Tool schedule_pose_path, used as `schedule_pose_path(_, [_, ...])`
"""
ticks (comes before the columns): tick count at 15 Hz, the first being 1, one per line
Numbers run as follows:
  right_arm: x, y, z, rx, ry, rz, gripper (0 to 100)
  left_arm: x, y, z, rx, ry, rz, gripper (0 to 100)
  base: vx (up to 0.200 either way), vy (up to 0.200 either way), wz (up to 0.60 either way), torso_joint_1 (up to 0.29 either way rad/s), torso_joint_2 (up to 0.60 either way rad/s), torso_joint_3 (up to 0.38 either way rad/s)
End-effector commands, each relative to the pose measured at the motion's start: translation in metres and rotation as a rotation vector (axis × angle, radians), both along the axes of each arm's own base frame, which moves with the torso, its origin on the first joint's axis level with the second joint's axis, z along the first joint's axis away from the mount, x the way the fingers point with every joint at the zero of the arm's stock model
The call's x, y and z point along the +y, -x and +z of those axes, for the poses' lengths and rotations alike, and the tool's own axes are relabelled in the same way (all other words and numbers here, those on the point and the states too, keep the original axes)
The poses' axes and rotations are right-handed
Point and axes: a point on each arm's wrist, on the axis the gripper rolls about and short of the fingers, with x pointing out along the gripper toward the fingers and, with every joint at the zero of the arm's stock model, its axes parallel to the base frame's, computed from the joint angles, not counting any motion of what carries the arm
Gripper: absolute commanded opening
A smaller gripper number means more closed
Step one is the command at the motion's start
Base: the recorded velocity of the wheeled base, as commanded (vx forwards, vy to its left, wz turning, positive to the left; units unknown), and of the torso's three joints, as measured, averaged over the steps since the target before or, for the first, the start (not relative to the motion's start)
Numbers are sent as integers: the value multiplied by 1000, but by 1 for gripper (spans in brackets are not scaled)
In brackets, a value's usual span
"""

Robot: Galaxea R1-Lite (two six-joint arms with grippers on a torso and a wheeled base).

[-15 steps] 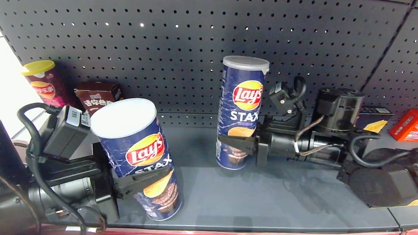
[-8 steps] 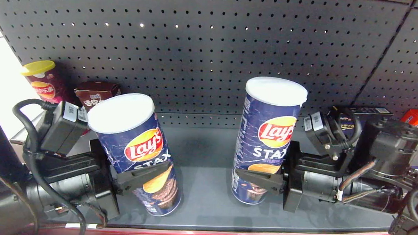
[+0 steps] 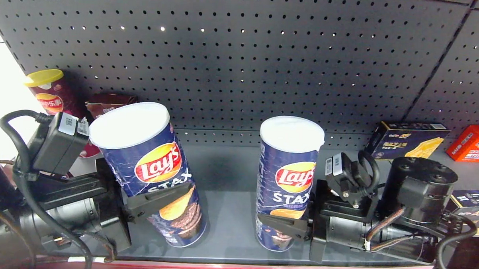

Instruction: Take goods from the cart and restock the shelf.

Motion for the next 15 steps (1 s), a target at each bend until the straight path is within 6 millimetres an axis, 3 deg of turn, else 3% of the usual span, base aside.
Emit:
schedule_pose_path(1, [10,-8,-13,20,18,-7,0,1,2,1,-2,6,1,0,0,0,0,0,0,0])
schedule_pose_path(11, [14,-14,-24,37,42,-32,0,0,1,3,-8,8,-4,0,0,0,0,0,0,0])
schedule_pose_path(12, [14,-14,-24,37,42,-34,100,0,1,3,-9,9,-4,0,0,0,0,0,0,0])
schedule_pose_path(15, [13,-15,-20,22,34,-66,100,0,1,3,-8,8,-6,0,0,0,0,0,0,0])
